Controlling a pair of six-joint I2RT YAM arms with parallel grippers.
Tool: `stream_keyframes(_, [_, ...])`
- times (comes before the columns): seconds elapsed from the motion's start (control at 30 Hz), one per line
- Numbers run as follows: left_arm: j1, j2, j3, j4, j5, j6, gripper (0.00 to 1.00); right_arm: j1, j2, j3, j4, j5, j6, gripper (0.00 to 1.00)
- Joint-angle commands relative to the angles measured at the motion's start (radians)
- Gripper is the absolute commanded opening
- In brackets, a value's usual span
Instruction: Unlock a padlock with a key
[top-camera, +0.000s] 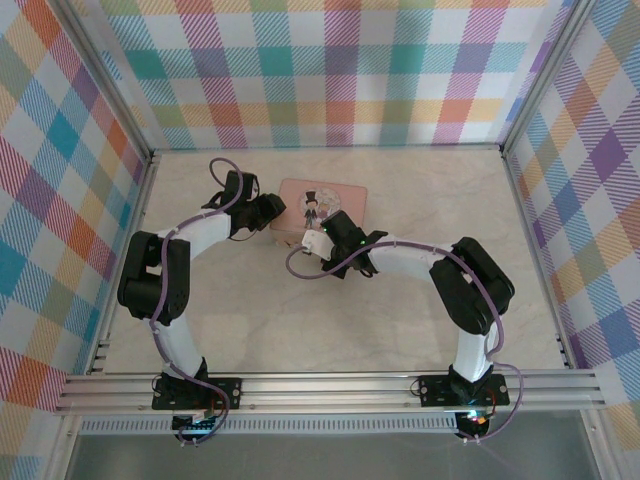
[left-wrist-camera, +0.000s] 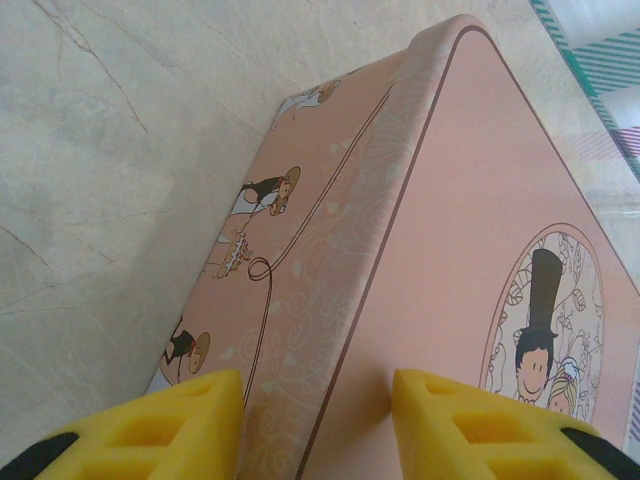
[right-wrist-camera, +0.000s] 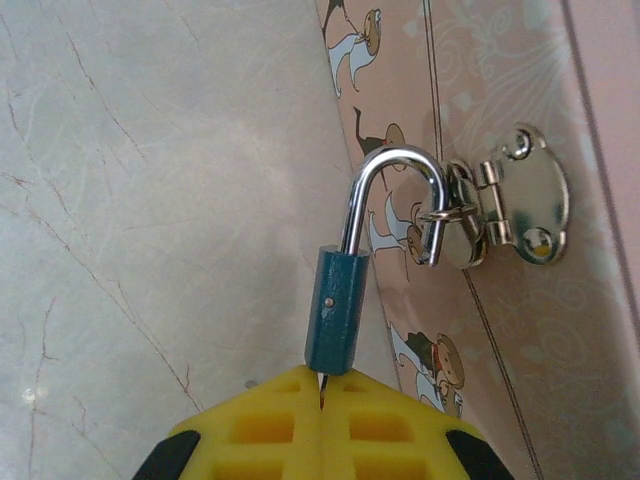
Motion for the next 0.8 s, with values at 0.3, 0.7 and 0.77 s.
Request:
stream_keyframes(0.3, [0.004,0.025,0.031,0.006,0.023,0.007,0.43,0.016,-0.021,-0.049,0.165,0.016,-0.135,0.0])
stream_keyframes(0.7, [0.002,0.025,0.031,0.003,0.025,0.007,0.43,0.019,-0.019,-0.045,0.213,0.027,-0.215,0.0])
stream_keyframes(0.77, [0.002,0.022,0.031,0.003,0.025,0.006,0.43,0.021,-0.021,-0.042,0.214,0.023,-0.212,0.0])
